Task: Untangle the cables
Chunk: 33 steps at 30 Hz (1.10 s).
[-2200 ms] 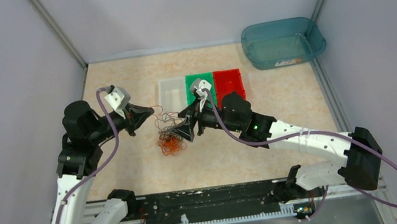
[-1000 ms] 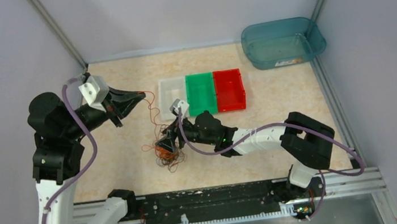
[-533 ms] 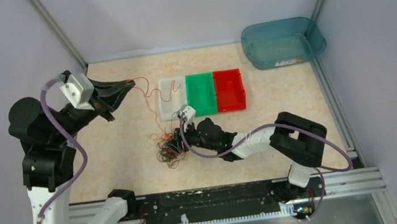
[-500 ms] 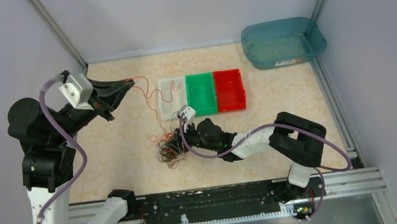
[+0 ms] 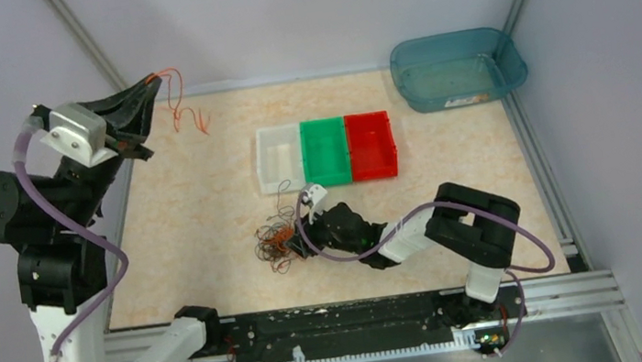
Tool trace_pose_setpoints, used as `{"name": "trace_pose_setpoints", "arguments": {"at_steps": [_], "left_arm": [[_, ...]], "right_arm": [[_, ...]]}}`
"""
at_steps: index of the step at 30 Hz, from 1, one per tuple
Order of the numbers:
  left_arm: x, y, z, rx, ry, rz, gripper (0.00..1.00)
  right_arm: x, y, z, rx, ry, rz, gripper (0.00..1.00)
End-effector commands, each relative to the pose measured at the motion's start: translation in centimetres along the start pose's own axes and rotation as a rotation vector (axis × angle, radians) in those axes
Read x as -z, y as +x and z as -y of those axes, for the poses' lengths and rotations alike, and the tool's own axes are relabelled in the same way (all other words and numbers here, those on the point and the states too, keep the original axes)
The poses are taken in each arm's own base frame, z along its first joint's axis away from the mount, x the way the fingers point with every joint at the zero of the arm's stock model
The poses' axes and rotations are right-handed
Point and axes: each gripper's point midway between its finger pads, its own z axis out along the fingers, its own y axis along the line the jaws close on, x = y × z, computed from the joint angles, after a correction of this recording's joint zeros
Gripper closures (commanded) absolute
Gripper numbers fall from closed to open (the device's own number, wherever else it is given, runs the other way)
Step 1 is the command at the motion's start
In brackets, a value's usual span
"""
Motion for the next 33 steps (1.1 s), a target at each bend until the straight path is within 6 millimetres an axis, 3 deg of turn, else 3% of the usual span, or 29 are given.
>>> {"name": "trace_pose_setpoints", "arguments": {"at_steps": [1,9,14,19,27,33], "left_arm": [[-0.5,-2.8,-2.4,-0.092,-0.086,0.057,1.00],[-1.3,1.8,0.8,0.017,0.066,-0.039,1.00],[-1.8,4.8,2.2,0.068,0.125,-0.080,1.00],[-2.7,7.4,3.3,0.123,0.182,-0.108,1.00],[-4.5,12.1,4.1,0.157,0.218,-0.144,1.00],[-5.3,17.2,4.9,0.170,0.235,-0.194,1.00]], "right_arm": [[1.2,-3.3,-1.4,-0.021,-0.031,0.108,0.52],[6.7,-10.6,-4.4,0.015,-0.068,0.234,0.29],[10.5,-13.7,-4.1,0.038,-0.023,0.285,0.21],[13.2,-16.2,-1.4,0.005,0.065,0.333,0.19],[15.2,-17.5,5.8,-0.113,0.314,0.335,0.17],[16.6,-18.3,7.5,-0.124,0.389,0.369,0.17]]}}
